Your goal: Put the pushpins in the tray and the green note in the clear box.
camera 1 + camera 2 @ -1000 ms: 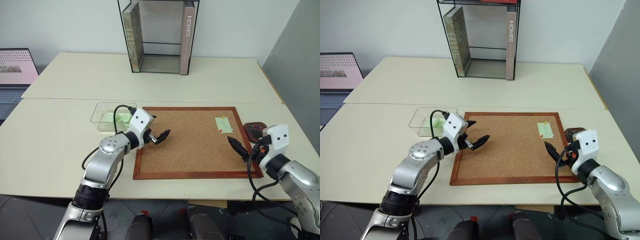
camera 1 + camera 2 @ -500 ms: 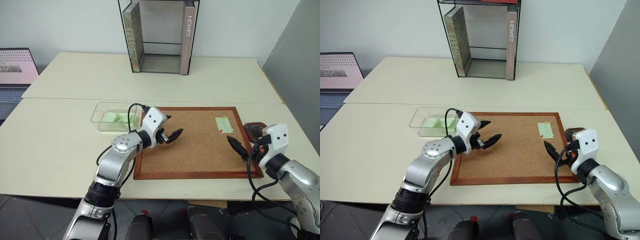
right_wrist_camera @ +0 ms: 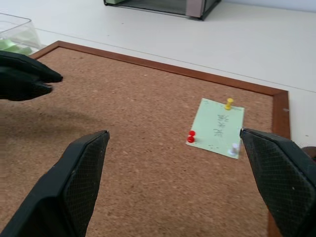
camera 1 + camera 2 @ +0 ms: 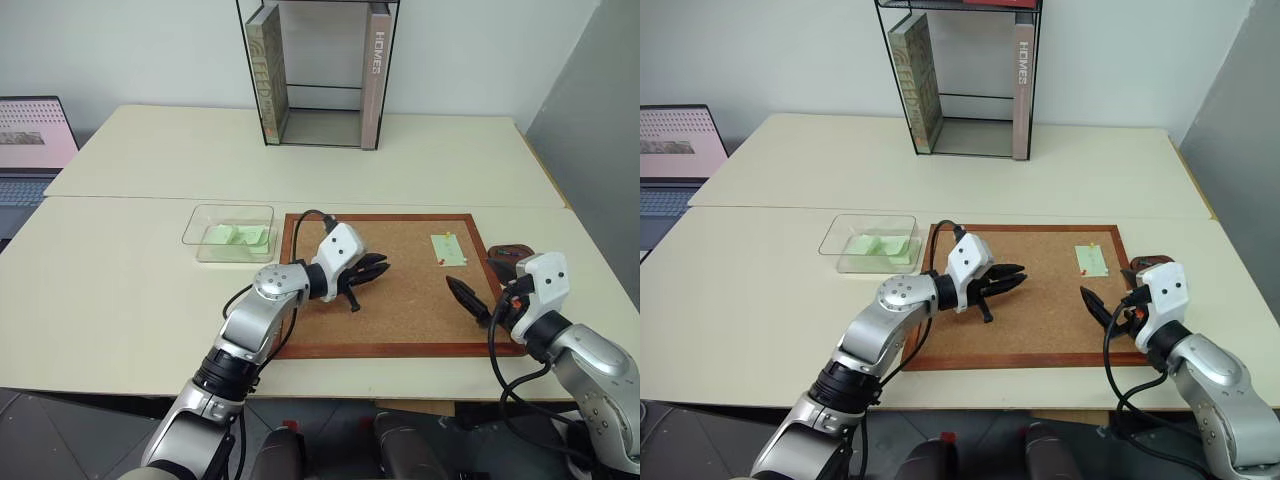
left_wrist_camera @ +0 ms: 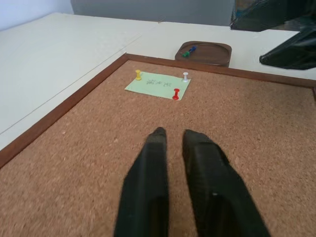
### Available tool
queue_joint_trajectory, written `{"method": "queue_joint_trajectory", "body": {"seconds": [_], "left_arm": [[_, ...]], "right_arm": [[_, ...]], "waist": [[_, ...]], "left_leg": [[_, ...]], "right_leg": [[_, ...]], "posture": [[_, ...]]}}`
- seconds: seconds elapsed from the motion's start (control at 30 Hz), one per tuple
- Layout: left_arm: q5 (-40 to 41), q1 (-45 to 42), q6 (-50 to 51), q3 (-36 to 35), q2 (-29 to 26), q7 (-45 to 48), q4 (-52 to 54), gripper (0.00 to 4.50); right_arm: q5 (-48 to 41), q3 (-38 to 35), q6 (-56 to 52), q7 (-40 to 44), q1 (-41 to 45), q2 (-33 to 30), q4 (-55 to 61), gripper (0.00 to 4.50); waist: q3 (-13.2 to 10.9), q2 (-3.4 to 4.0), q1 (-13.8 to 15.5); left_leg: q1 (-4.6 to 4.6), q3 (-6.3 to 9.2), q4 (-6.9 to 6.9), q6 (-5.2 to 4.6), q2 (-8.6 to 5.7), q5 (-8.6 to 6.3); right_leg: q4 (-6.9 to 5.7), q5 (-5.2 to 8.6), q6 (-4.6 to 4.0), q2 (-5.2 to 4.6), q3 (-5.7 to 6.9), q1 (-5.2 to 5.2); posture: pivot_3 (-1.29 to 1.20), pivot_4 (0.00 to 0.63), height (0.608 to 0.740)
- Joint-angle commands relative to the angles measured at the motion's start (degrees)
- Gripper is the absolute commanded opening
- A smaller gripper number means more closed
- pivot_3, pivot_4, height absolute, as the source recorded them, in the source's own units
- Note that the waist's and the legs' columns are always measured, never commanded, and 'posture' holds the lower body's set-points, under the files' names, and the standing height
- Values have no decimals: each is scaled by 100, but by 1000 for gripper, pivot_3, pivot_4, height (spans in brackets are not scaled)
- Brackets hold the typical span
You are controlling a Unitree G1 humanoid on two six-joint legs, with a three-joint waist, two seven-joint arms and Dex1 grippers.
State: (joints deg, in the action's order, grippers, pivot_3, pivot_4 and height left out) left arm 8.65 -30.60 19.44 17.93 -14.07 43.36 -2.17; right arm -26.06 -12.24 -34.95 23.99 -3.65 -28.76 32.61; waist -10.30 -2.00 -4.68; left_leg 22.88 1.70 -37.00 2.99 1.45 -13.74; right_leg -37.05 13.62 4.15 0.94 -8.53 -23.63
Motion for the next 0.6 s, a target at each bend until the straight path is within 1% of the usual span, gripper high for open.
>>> {"method": "queue_joint_trajectory", "body": {"seconds": [0.03,0.27,0.37,0.5,0.6], "left_arm": [[-90,-107,-283,130,120,115,-163,19],[-197,-142,-516,225,287,239,-719,19],[-310,-191,-793,272,441,206,-1199,19],[-476,-164,-1057,387,503,382,-1742,19],[-579,-121,-1181,436,483,457,-1952,19]], "right_arm": [[-45,50,-3,-14,176,-13,199,4500],[18,293,-153,-233,547,151,19,4500],[94,389,-180,-339,855,254,-259,4500],[208,460,-120,-356,1294,301,-823,4500],[490,578,145,-287,1744,279,-1625,4500]], "waist": [[0,0,-5],[0,0,-3],[0,0,-5],[0,0,-4],[3,4,-8]], "left_leg": [[0,0,1,0,0,0],[0,2,0,0,0,0],[0,1,0,0,0,0],[1,2,0,0,-2,0],[-1,1,2,0,-2,0]], "right_leg": [[0,-1,2,0,0,0],[-2,-2,3,0,1,0],[-1,-1,2,1,0,0],[0,-2,3,0,0,1],[2,-5,9,0,-1,2]], "posture": [[0,150,740],[0,150,740],[0,150,740],[0,150,740],[0,150,740]]}}
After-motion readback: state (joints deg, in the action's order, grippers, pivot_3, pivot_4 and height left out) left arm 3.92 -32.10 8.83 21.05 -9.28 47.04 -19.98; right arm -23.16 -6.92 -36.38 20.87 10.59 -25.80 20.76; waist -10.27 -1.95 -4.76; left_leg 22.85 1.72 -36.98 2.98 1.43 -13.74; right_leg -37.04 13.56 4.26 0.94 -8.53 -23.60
